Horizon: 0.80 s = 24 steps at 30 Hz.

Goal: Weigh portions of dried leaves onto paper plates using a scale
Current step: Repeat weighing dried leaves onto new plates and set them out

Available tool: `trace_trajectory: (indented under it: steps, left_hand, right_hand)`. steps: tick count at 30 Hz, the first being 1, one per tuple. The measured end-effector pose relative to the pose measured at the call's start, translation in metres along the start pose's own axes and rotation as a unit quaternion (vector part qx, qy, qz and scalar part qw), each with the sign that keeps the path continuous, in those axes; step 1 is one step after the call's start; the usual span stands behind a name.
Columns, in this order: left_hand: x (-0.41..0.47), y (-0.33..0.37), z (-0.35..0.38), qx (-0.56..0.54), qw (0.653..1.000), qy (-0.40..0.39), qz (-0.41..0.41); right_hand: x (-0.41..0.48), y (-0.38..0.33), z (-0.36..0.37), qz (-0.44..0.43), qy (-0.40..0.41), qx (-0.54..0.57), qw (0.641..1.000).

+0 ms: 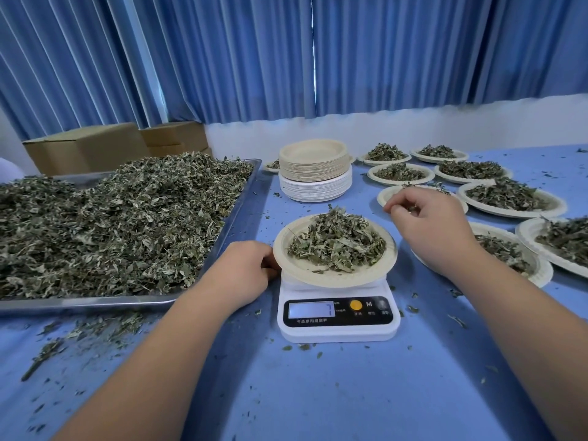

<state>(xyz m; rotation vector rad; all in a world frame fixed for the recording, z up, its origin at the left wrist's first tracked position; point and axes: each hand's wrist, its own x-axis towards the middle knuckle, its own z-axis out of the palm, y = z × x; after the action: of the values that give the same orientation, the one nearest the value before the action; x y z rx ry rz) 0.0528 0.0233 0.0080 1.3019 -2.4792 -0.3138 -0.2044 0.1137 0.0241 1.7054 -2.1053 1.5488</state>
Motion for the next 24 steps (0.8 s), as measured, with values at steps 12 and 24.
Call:
trace_trajectory:
  steps: [12, 24]
  left_hand:
    - [0.0, 0.007, -0.007, 0.071, 0.992, 0.091, -0.052]
    - [-0.019, -0.043, -0.062, -0.026, 0.935, 0.295, -0.198]
  right_hand:
    - [-0.001, -0.001, -0.002, 0.017, 0.006, 0.009, 1.0]
    - [-0.004, -0.007, -0.003, 0.007, 0.003, -0.012, 1.0]
